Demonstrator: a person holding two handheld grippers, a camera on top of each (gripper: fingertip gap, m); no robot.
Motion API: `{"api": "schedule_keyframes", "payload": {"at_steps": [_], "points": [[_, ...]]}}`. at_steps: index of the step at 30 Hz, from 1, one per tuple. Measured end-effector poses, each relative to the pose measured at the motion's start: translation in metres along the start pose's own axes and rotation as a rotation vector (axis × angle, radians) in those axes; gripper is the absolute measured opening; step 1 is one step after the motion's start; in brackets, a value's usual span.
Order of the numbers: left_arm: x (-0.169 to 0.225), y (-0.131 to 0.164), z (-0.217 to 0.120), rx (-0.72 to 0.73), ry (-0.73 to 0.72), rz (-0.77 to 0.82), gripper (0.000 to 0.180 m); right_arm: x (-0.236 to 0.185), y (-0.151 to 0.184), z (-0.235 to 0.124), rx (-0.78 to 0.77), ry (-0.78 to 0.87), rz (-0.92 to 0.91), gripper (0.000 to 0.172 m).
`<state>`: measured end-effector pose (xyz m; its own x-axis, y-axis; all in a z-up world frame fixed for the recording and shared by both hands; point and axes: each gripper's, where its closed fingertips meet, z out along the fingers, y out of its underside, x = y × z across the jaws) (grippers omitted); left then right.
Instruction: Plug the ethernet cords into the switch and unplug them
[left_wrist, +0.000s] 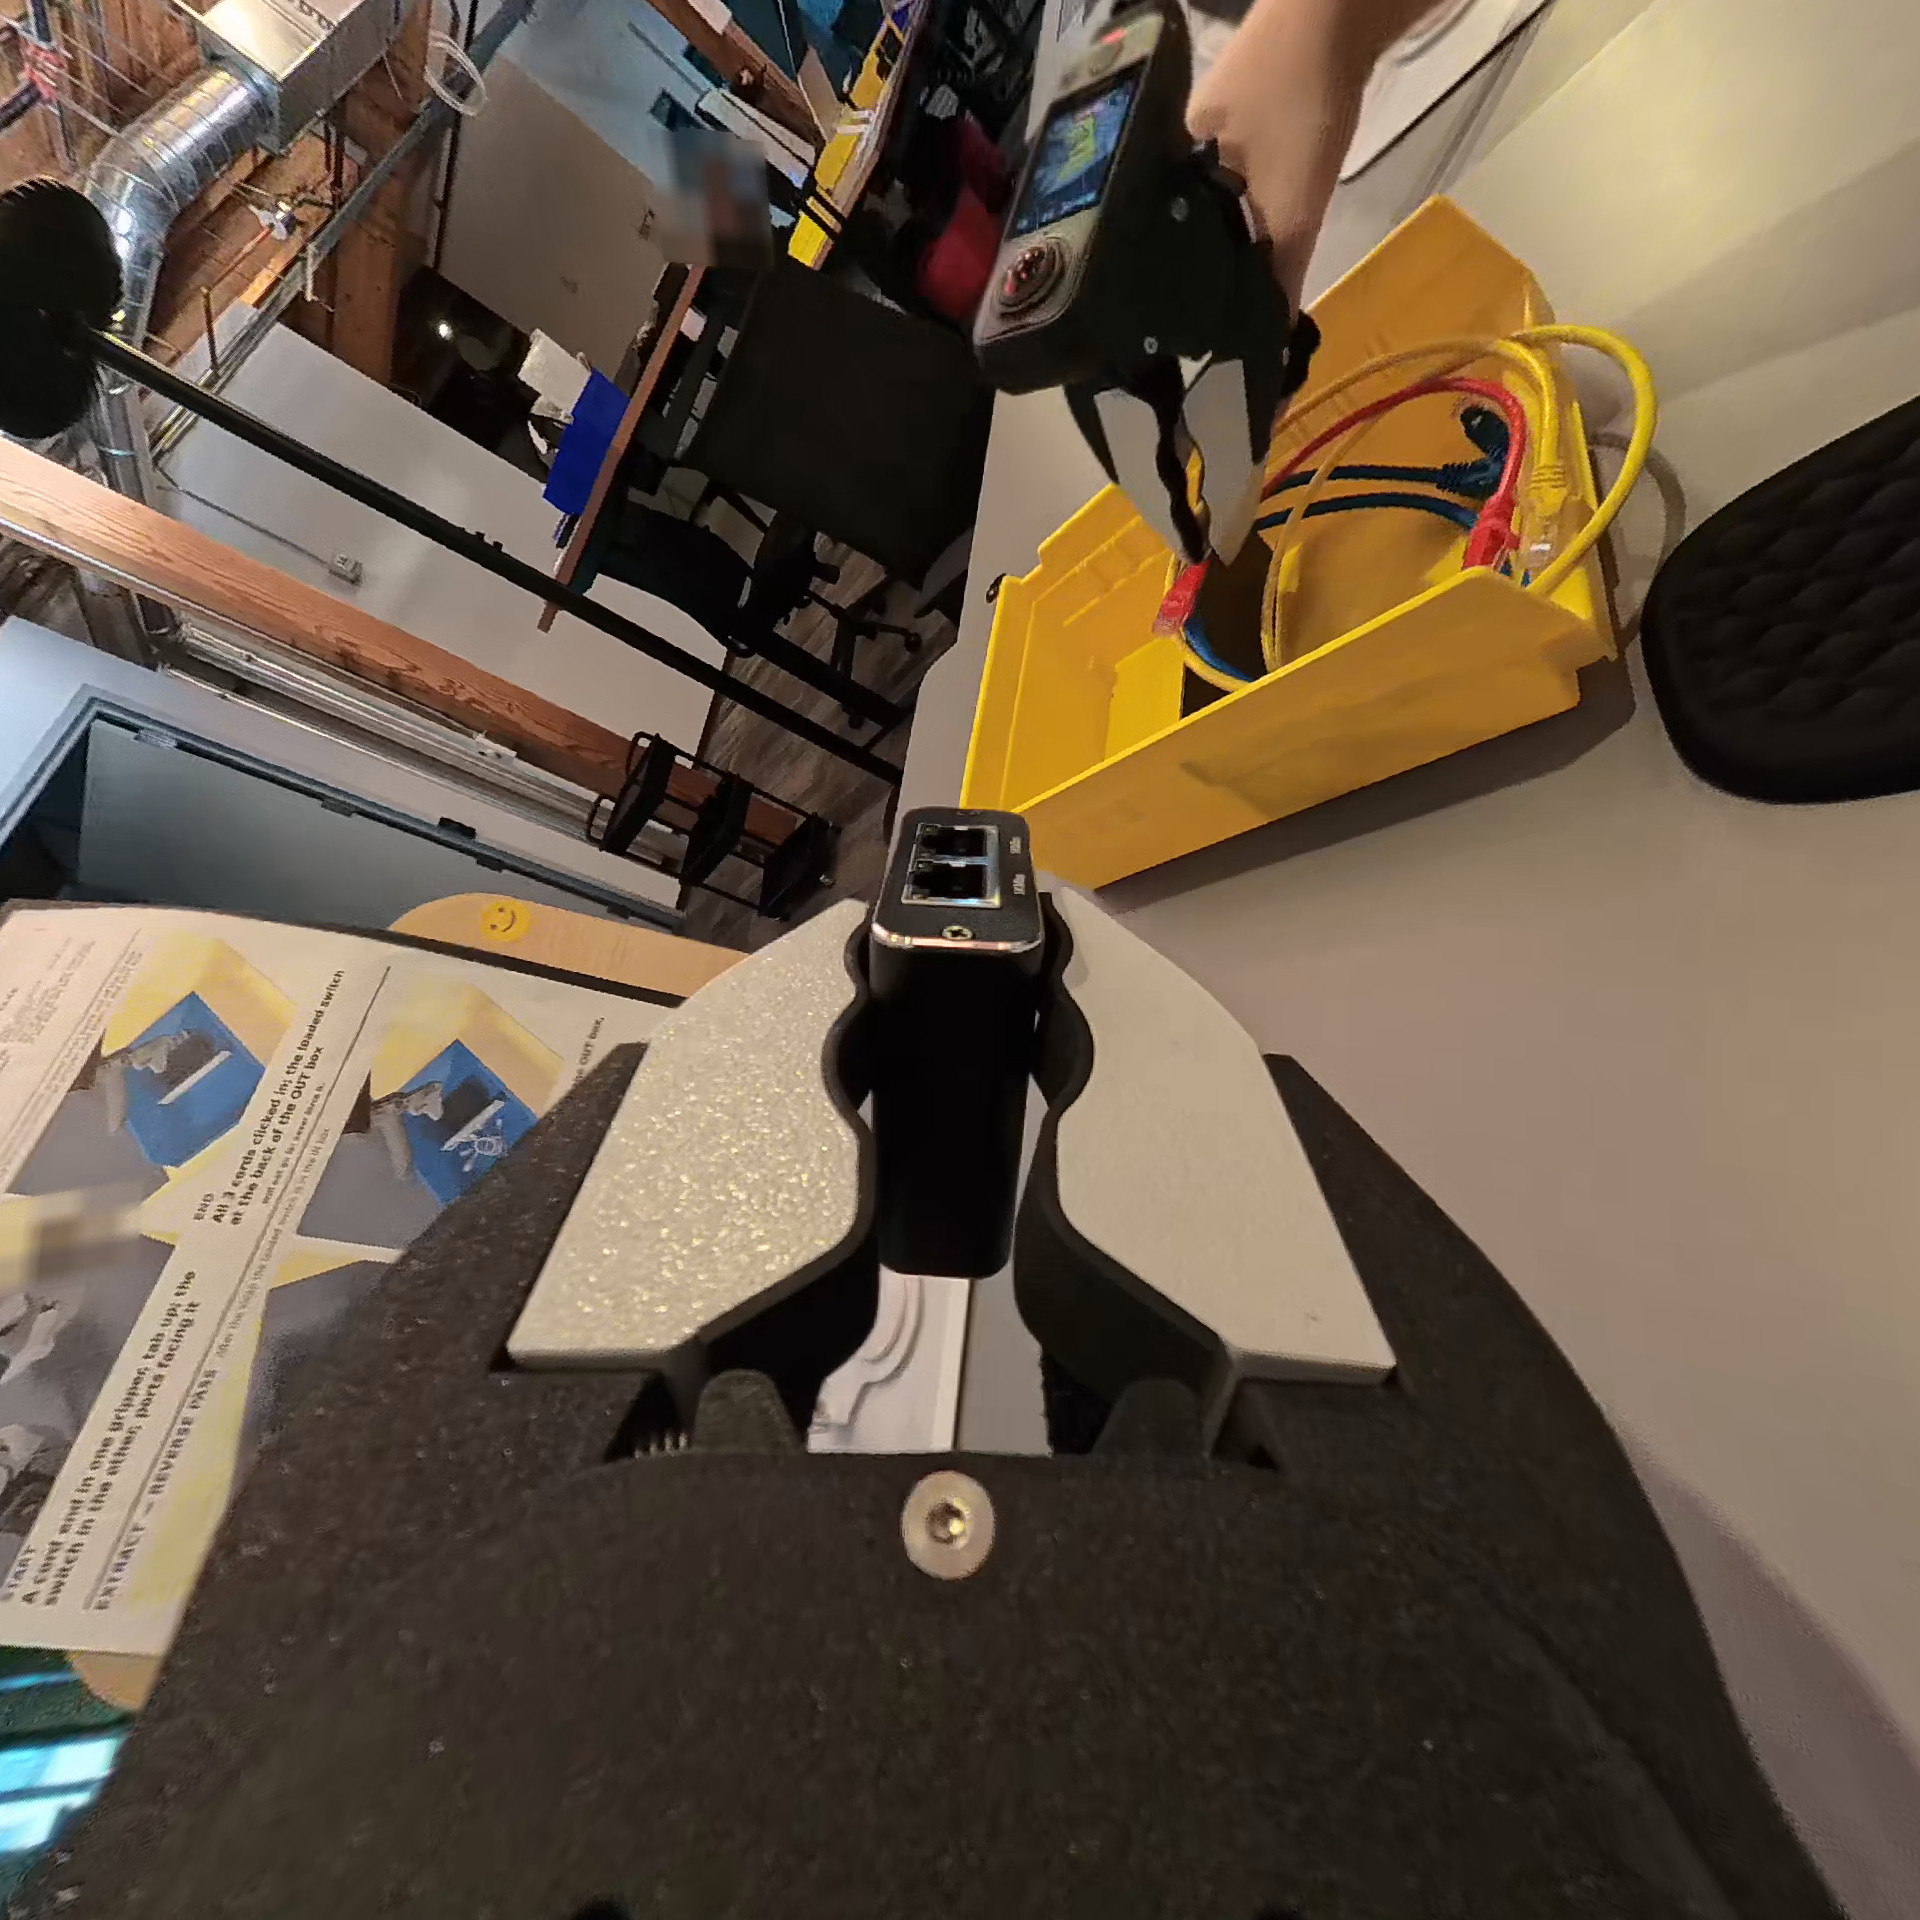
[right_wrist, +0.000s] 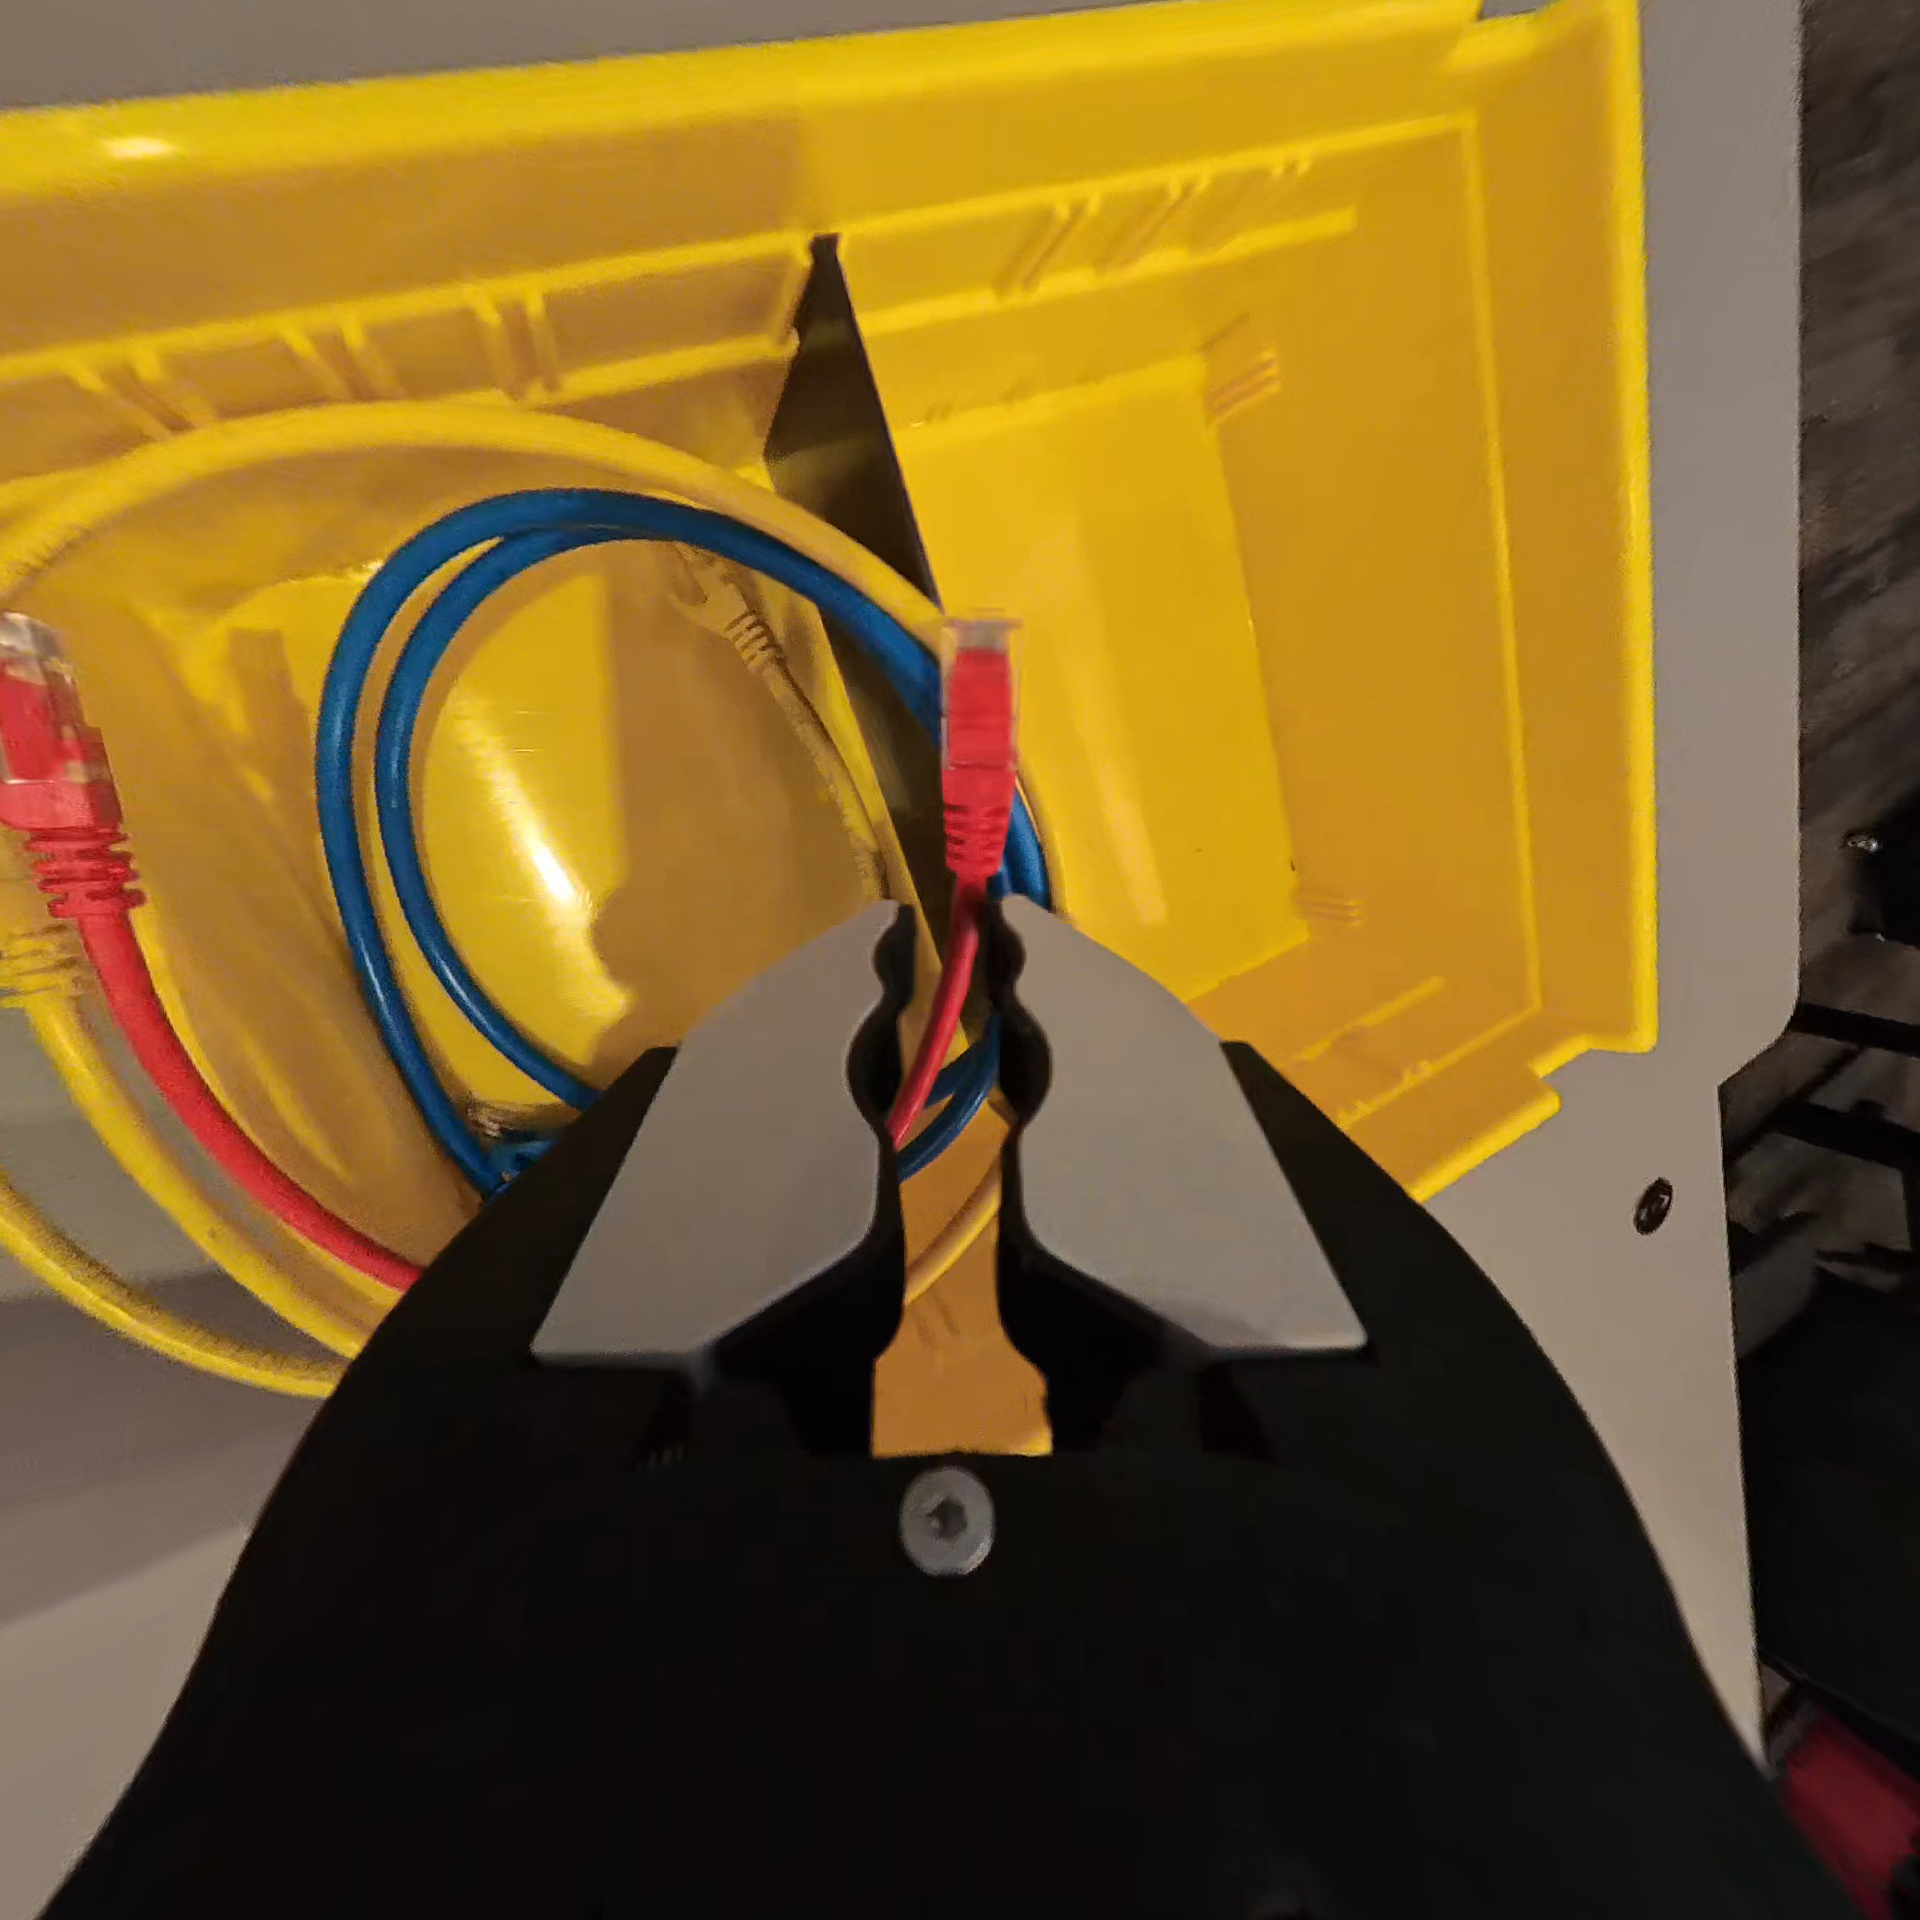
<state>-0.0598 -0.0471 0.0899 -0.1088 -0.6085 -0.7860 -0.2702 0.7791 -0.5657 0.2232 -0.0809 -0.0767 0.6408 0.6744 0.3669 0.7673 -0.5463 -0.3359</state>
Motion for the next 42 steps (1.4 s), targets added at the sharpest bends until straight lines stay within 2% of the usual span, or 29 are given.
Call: {"api": "schedule_keyframes", "payload": {"at_steps": [3, 5, 8, 11, 13, 15, 21, 27, 35, 39, 42], "points": [[-0.004, 0.001, -0.002, 0.038, 0.019, -0.049, 0.026, 0.011, -0.015, -0.018, 0.088, 0.064, 0.044, 0.033], [-0.004, 0.000, -0.004, 0.075, 0.044, -0.075, 0.026, 0.015, -0.047, -0.045, 0.199, 0.139, 0.008, 0.034], [0.000, -0.006, -0.005, 0.134, 0.091, -0.113, 0.026, -0.004, -0.141, -0.099, 0.474, 0.295, -0.134, 0.036], [0.004, -0.013, -0.006, 0.180, 0.126, -0.144, 0.026, -0.067, -0.238, -0.146, 0.817, 0.311, -0.289, 0.034], [0.005, -0.012, -0.005, 0.170, 0.126, -0.138, 0.026, -0.101, -0.276, -0.161, 0.936, 0.302, -0.358, 0.030], [0.006, -0.010, -0.005, 0.148, 0.117, -0.111, 0.026, -0.118, -0.296, -0.160, 0.947, 0.315, -0.419, 0.030], [0.013, -0.014, -0.010, 0.160, 0.144, -0.048, 0.026, -0.121, -0.305, -0.147, 0.814, 0.372, -0.506, 0.028], [0.022, -0.018, -0.013, 0.183, 0.182, 0.009, 0.026, -0.128, -0.297, -0.137, 0.709, 0.273, -0.513, 0.023], [0.014, -0.020, -0.019, 0.172, 0.104, 0.054, 0.030, -0.129, -0.297, -0.154, 0.709, 0.344, -0.527, 0.023], [0.013, -0.018, -0.022, 0.171, 0.111, 0.058, 0.025, -0.126, -0.293, -0.156, 0.684, 0.343, -0.510, 0.023], [0.011, -0.020, -0.021, 0.171, 0.092, 0.061, 0.024, -0.131, -0.297, -0.166, 0.787, 0.339, -0.500, 0.024]]}}
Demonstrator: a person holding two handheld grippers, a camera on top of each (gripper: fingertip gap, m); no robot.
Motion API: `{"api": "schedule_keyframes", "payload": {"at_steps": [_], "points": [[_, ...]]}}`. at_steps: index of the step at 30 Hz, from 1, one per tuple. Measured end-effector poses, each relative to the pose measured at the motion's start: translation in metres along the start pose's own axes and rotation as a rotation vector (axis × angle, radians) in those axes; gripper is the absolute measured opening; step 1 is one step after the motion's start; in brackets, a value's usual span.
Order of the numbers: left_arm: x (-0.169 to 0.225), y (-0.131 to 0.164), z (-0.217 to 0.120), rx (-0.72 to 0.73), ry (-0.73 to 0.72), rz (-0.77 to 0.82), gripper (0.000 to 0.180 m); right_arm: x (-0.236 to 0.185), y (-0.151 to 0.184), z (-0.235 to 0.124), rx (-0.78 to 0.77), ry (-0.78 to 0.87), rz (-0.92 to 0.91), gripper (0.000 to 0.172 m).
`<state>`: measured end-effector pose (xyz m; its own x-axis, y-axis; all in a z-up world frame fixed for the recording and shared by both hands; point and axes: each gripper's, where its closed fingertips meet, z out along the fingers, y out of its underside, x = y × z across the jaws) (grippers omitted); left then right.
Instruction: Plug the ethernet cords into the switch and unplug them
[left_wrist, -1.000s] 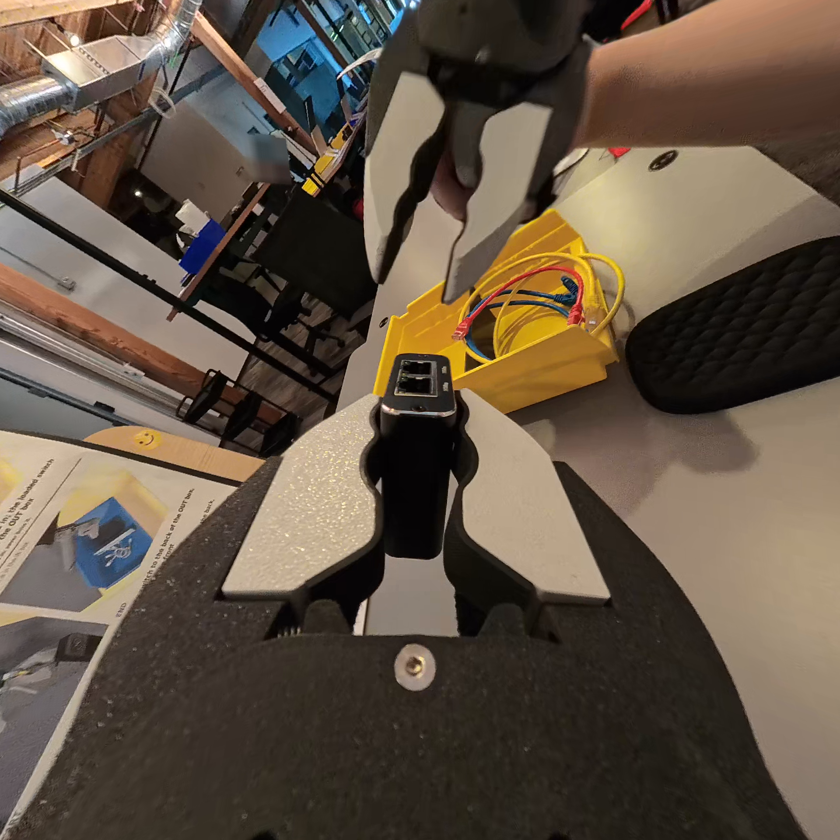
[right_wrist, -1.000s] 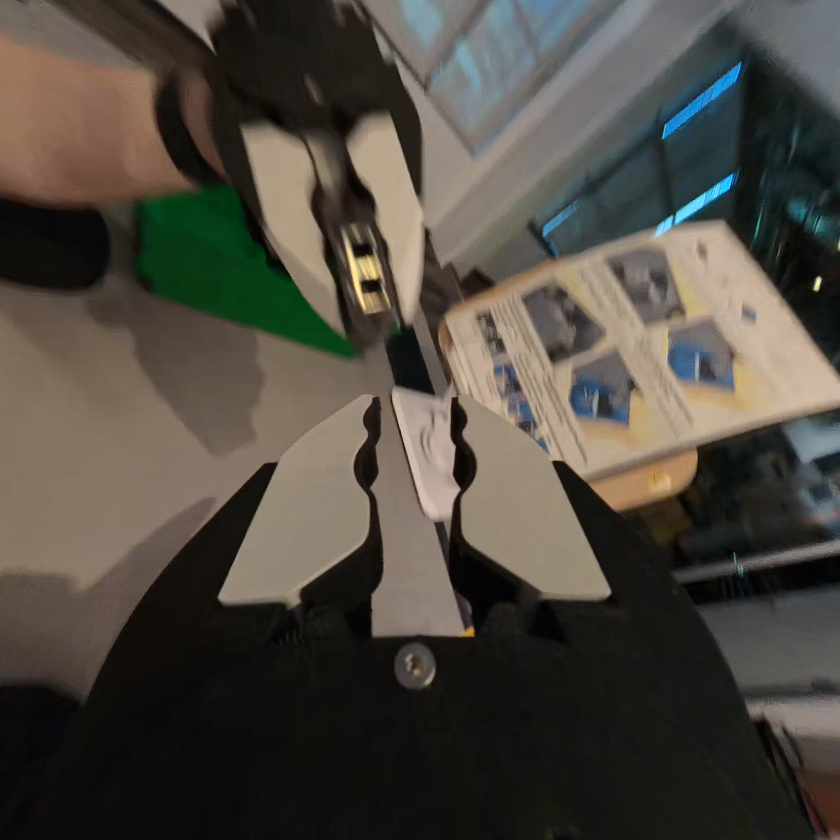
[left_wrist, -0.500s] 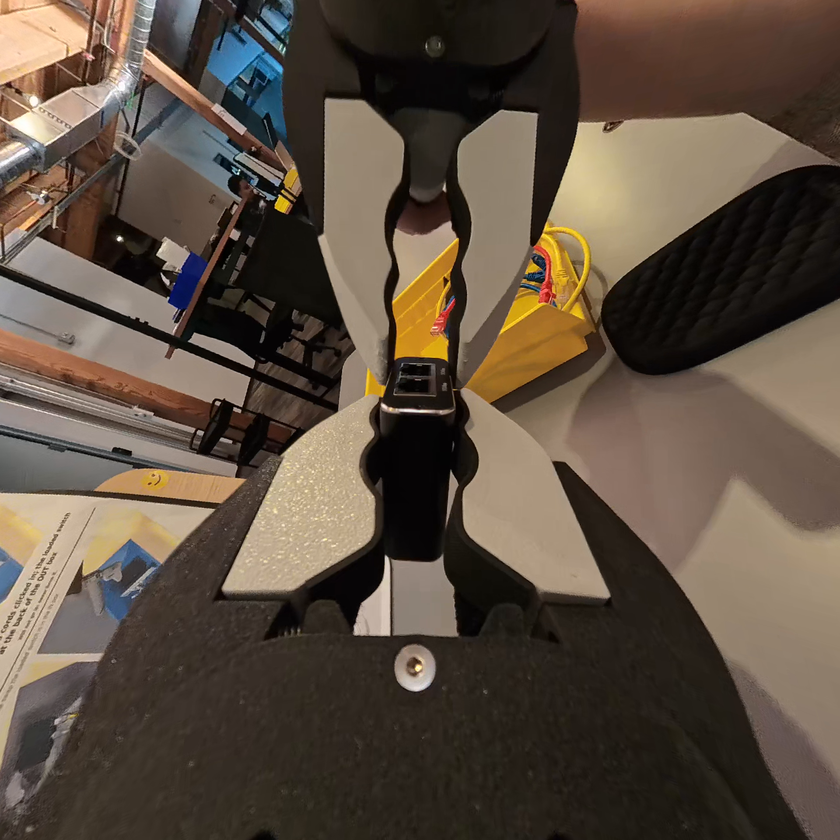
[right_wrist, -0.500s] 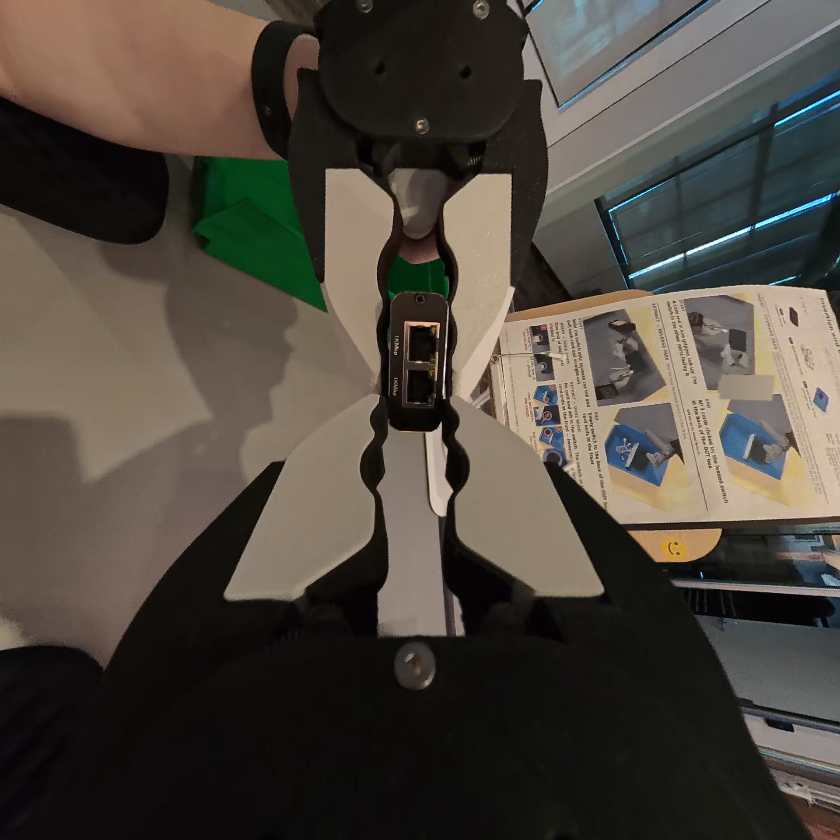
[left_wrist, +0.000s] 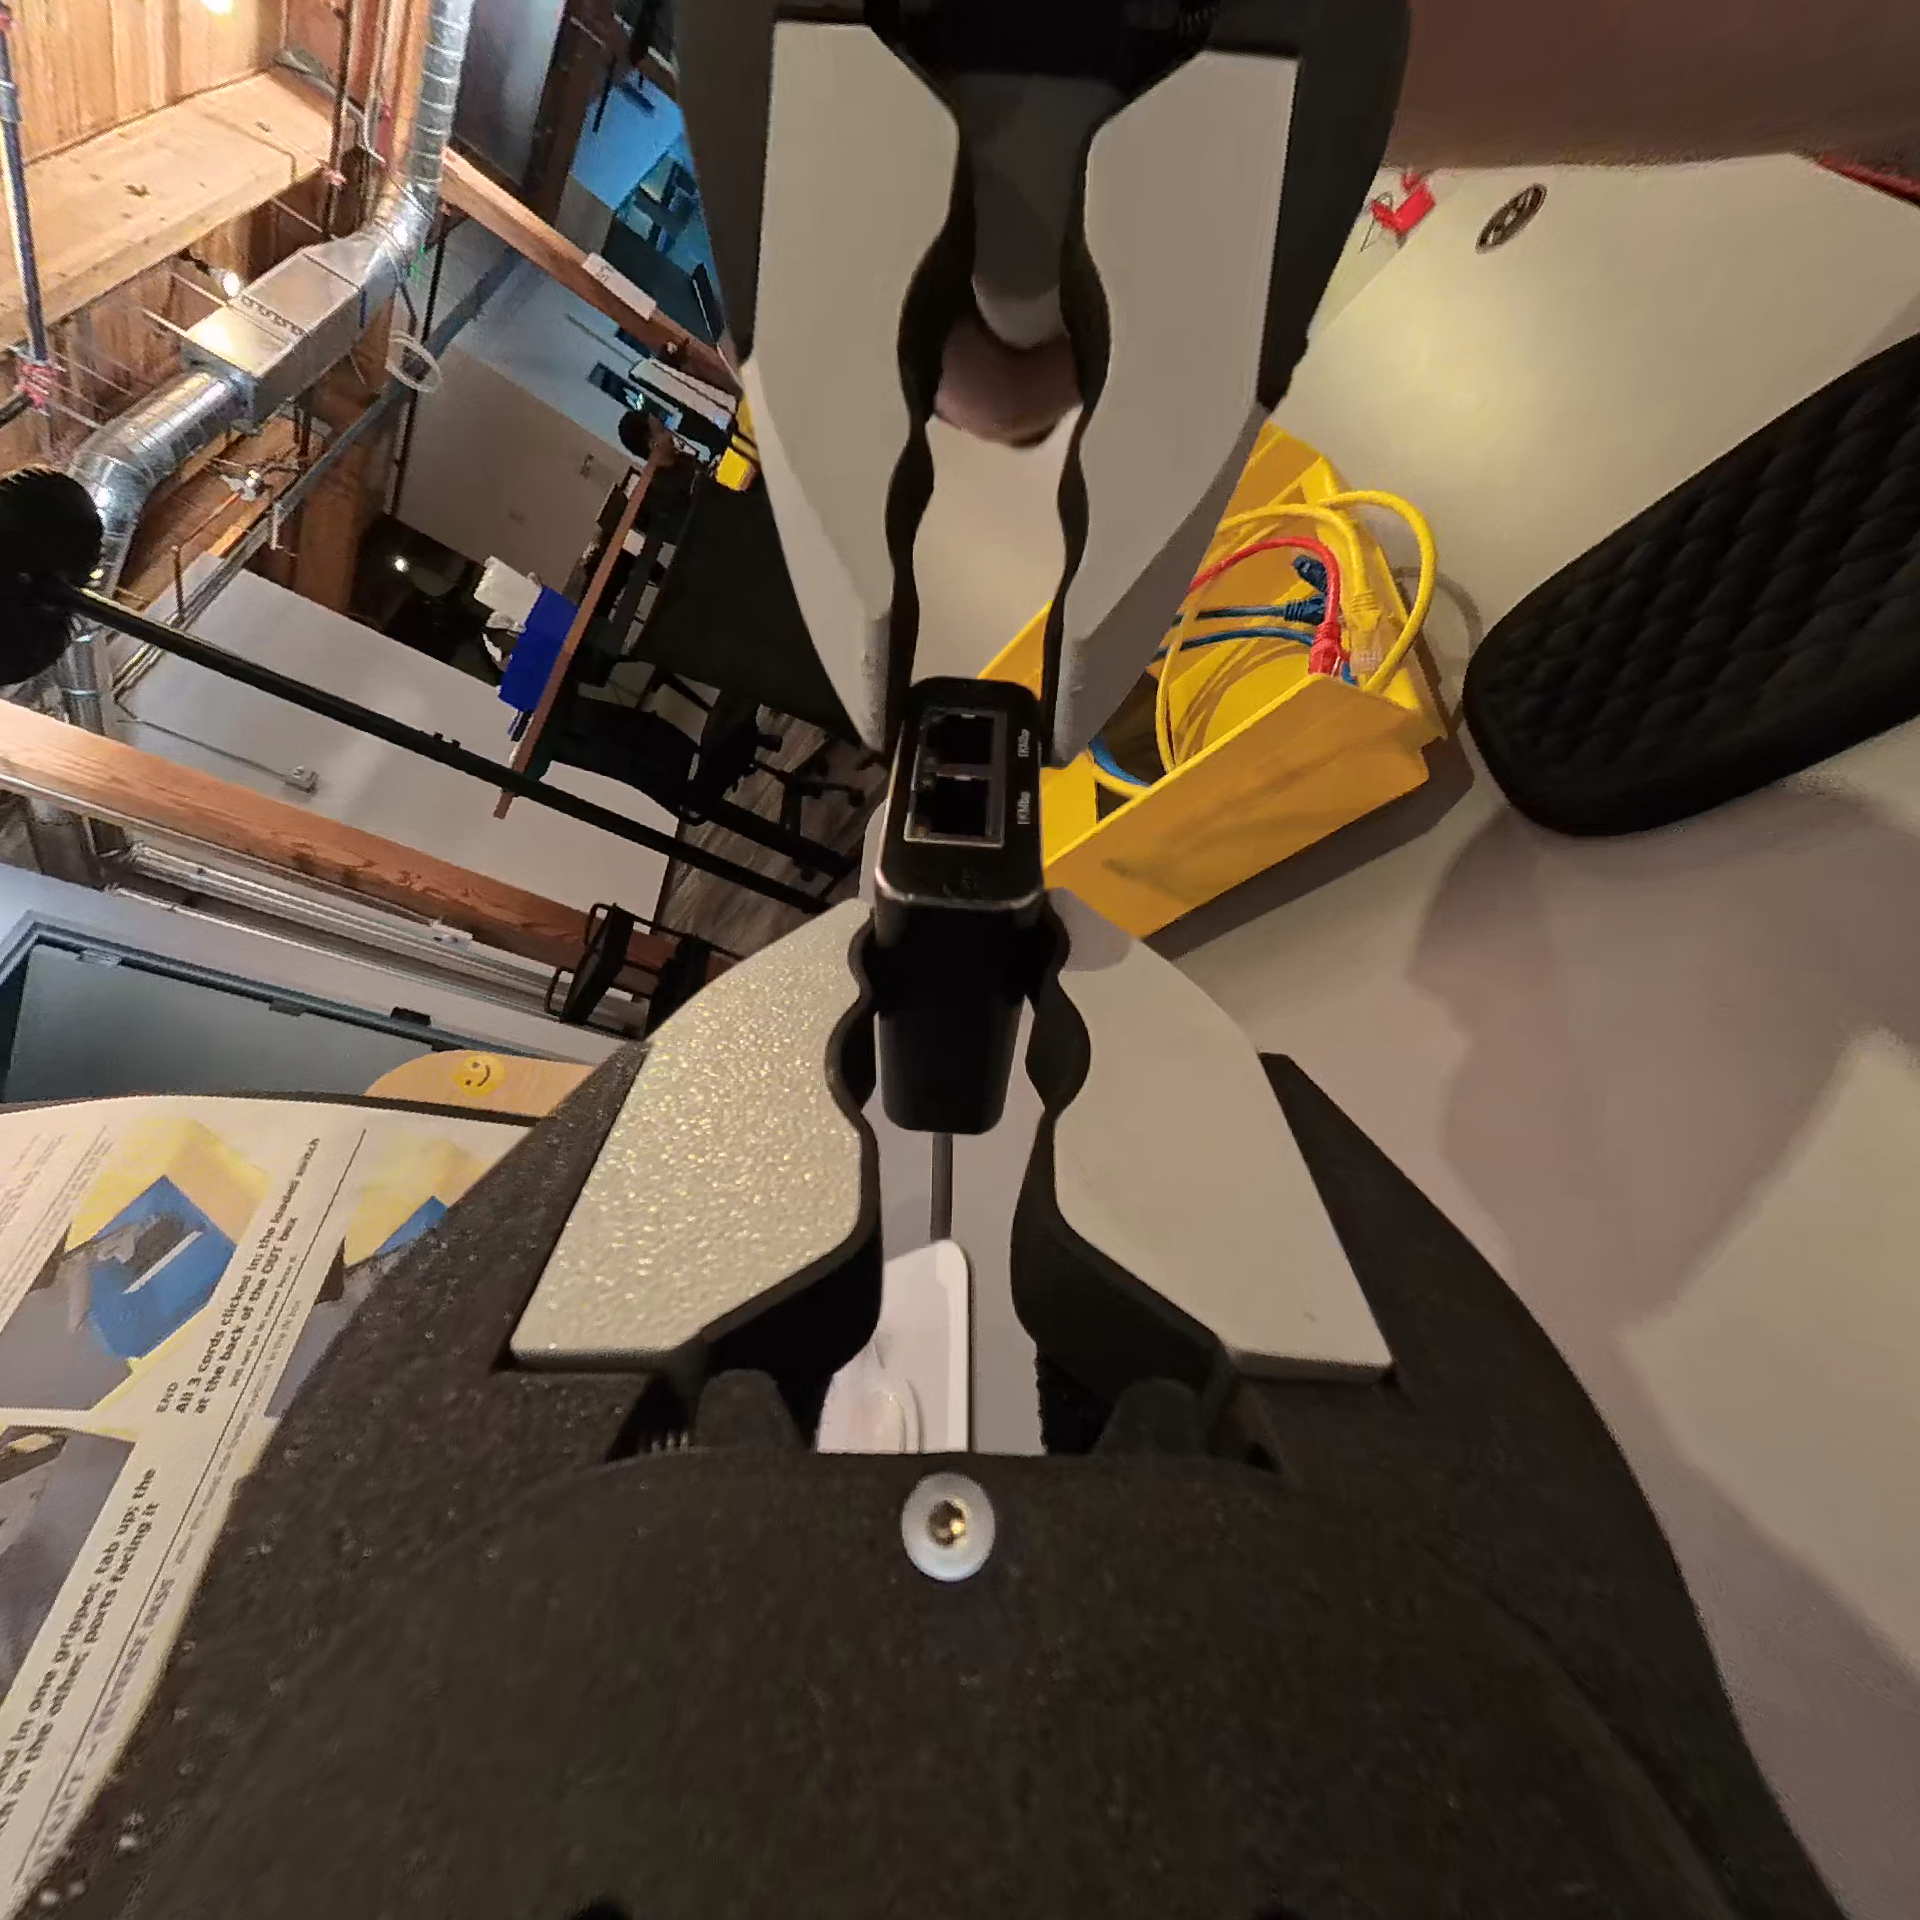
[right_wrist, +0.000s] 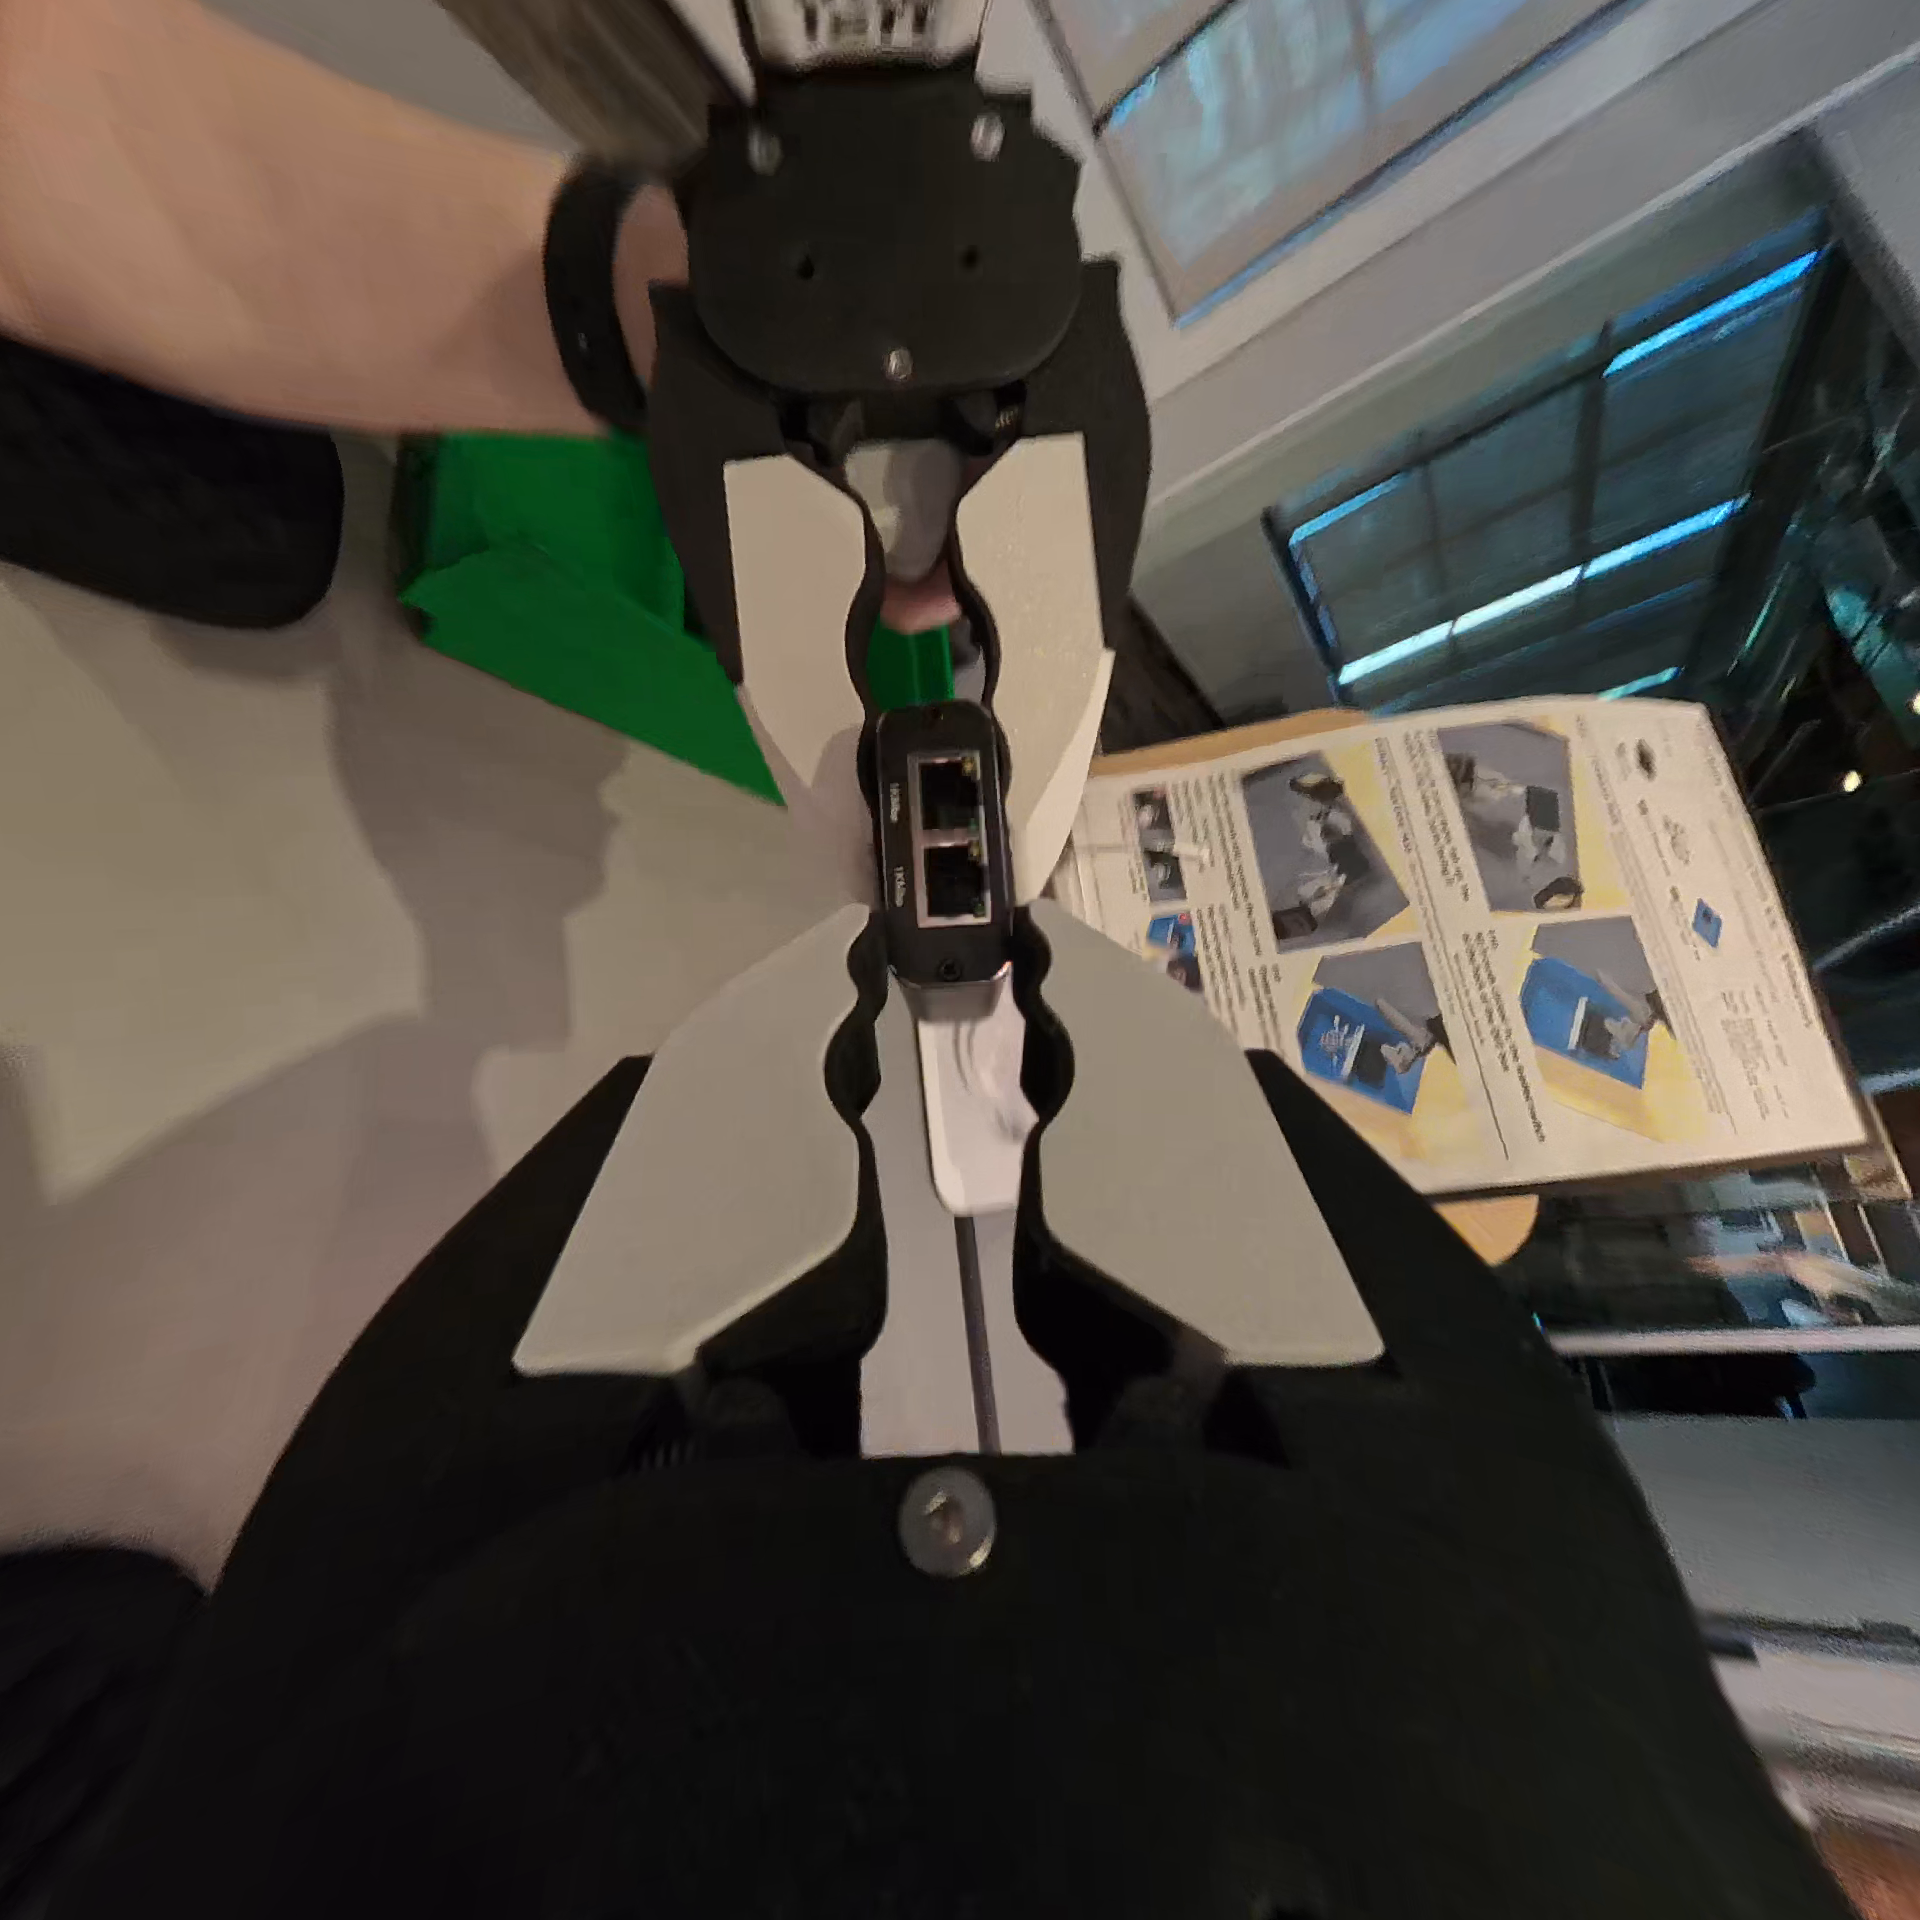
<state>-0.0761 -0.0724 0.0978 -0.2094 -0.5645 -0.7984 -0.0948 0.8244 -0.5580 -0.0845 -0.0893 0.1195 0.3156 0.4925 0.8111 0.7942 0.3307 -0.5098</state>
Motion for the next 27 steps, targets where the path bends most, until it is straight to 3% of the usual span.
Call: {"api": "schedule_keyframes", "payload": {"at_steps": [2, 6, 9, 12, 15, 18, 21, 23, 27], "points": [[-0.002, -0.009, -0.003, 0.059, -0.004, -0.032, 0.024, 0.007, -0.009, -0.007, 0.123, 0.040, 0.069, 0.034], [-0.001, -0.018, -0.006, 0.127, 0.026, -0.083, 0.024, 0.010, -0.013, -0.012, 0.279, 0.035, 0.197, 0.036], [0.001, -0.025, -0.006, 0.168, 0.048, -0.109, 0.024, 0.005, -0.008, -0.003, 0.264, 0.022, 0.204, 0.036], [0.002, -0.026, -0.006, 0.176, 0.052, -0.111, 0.025, 0.001, -0.006, 0.000, 0.253, 0.004, 0.178, 0.025], [-0.012, -0.014, -0.008, 0.109, -0.036, -0.123, 0.034, 0.016, 0.016, -0.004, 0.146, 0.032, 0.159, 0.025], [-0.030, 0.008, -0.022, 0.012, -0.091, -0.176, 0.031, 0.054, 0.105, -0.019, -0.197, 0.078, 0.144, 0.025], [-0.044, 0.023, -0.038, -0.029, -0.136, -0.231, 0.025, 0.055, 0.230, -0.039, -0.621, -0.056, 0.136, 0.025], [-0.052, 0.029, -0.047, -0.036, -0.161, -0.258, 0.024, 0.039, 0.297, -0.052, -0.836, -0.179, 0.102, 0.025], [-0.061, 0.038, -0.057, -0.046, -0.188, -0.290, 0.022, 0.021, 0.378, -0.059, -1.054, -0.316, 0.070, 0.025]]}}
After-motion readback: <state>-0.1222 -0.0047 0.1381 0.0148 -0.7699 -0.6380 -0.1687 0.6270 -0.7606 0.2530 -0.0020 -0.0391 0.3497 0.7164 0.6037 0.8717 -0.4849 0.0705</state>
